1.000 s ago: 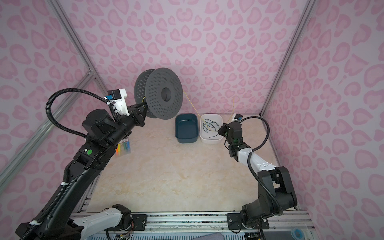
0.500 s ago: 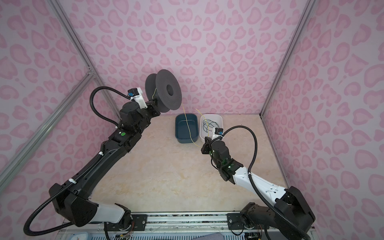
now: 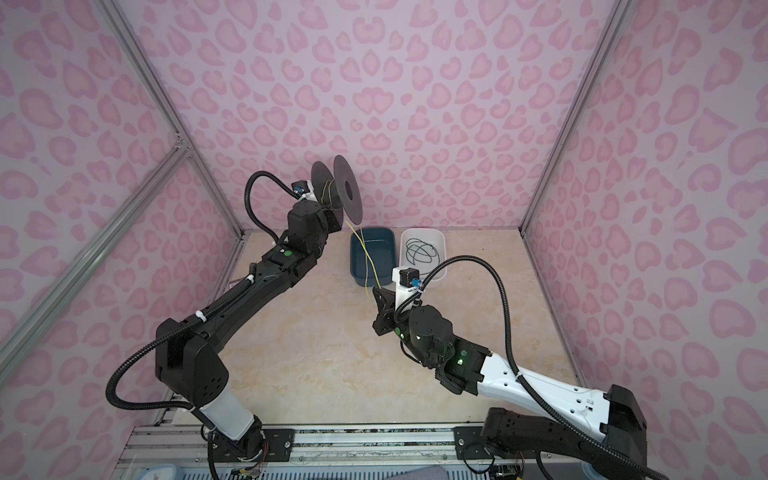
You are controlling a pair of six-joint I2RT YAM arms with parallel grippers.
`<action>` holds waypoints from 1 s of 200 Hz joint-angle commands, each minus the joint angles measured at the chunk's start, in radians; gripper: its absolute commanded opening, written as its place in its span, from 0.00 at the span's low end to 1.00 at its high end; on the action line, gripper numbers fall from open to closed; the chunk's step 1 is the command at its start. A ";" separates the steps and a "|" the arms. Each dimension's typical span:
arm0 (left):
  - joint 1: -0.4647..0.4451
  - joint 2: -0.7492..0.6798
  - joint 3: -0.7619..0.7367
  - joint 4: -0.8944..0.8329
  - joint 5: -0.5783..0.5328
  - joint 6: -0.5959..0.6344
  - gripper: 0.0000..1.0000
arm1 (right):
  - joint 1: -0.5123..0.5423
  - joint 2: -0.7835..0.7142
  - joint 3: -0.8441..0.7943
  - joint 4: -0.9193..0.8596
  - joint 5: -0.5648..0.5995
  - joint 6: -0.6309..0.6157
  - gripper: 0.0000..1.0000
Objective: Wrap the cables
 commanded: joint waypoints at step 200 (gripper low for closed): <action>-0.167 0.002 -0.161 0.106 -0.055 0.318 0.04 | -0.308 0.220 0.699 -0.148 -0.449 -0.060 0.00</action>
